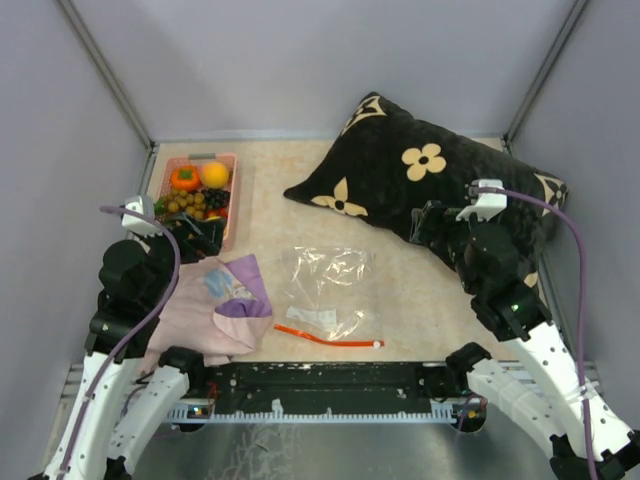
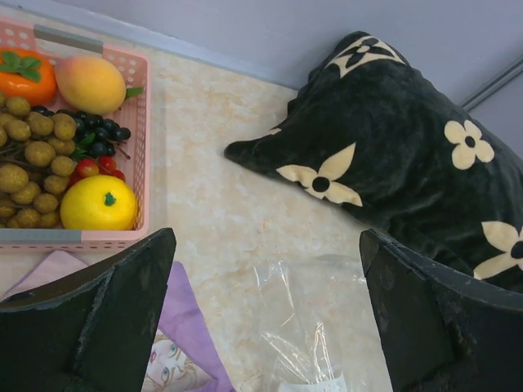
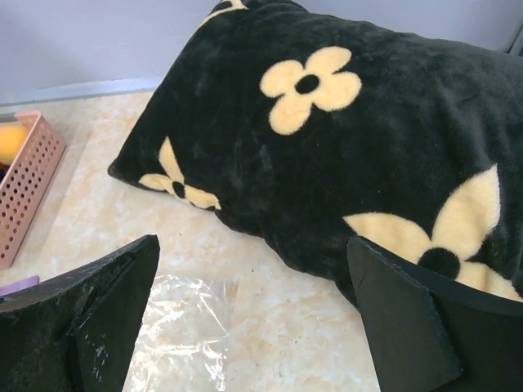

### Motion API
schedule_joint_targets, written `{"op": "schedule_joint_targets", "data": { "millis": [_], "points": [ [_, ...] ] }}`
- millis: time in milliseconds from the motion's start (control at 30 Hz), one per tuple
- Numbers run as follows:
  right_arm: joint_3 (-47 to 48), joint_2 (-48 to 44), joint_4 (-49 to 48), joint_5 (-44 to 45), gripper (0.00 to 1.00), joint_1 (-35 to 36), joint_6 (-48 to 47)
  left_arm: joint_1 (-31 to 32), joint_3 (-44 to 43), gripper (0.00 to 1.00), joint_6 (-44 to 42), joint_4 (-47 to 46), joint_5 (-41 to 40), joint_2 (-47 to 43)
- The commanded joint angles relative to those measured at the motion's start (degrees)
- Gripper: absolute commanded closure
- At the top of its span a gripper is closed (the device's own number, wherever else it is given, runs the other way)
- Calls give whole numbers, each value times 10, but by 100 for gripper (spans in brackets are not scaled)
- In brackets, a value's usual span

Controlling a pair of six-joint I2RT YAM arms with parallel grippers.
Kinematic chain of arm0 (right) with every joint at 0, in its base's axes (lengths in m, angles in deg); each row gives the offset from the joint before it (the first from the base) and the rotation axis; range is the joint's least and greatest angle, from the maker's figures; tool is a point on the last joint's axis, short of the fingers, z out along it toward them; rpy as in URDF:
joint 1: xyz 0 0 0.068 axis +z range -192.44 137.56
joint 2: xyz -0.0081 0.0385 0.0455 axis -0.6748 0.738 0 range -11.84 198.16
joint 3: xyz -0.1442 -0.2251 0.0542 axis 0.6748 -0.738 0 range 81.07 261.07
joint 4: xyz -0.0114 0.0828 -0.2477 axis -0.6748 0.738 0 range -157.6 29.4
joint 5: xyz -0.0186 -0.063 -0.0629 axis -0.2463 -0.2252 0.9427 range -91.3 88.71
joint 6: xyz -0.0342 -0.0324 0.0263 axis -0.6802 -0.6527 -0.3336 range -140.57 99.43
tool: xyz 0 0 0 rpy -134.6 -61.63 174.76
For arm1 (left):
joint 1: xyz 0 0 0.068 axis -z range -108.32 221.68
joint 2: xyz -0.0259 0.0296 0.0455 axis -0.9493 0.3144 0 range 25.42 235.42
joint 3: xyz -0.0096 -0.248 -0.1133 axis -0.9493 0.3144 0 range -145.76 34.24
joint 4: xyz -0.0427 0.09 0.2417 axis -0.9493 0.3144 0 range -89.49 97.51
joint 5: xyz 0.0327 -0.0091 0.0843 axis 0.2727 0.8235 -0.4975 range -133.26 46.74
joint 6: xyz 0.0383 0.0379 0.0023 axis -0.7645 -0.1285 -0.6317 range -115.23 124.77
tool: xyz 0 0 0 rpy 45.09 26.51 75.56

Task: Place the food in the zip-top bag and seal the zipper
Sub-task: Pick up the zipper food storage bag at the center of the board.

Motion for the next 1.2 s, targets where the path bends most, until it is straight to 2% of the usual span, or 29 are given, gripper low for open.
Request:
{"op": "schedule_joint_targets", "data": {
  "millis": [0,267,533,700,933,1167],
  "points": [
    [3,-8,-21,-14,1,-1,-12,3,17,0,24,-28,37,4],
    [-5,3,3,-91,1,-1,-8,3,47,1,50,-24,125,49],
    [-44,33,0,-197,1,-1,13,7,103,11,93,-31,236,136],
    [-69,65,-16,-239,1,10,20,45,137,12,93,-43,244,193],
    [-103,93,-37,-245,1,67,30,108,155,13,81,-57,244,295],
    [-126,118,-57,-259,1,94,36,148,153,14,83,-119,229,388]
  ]
}}
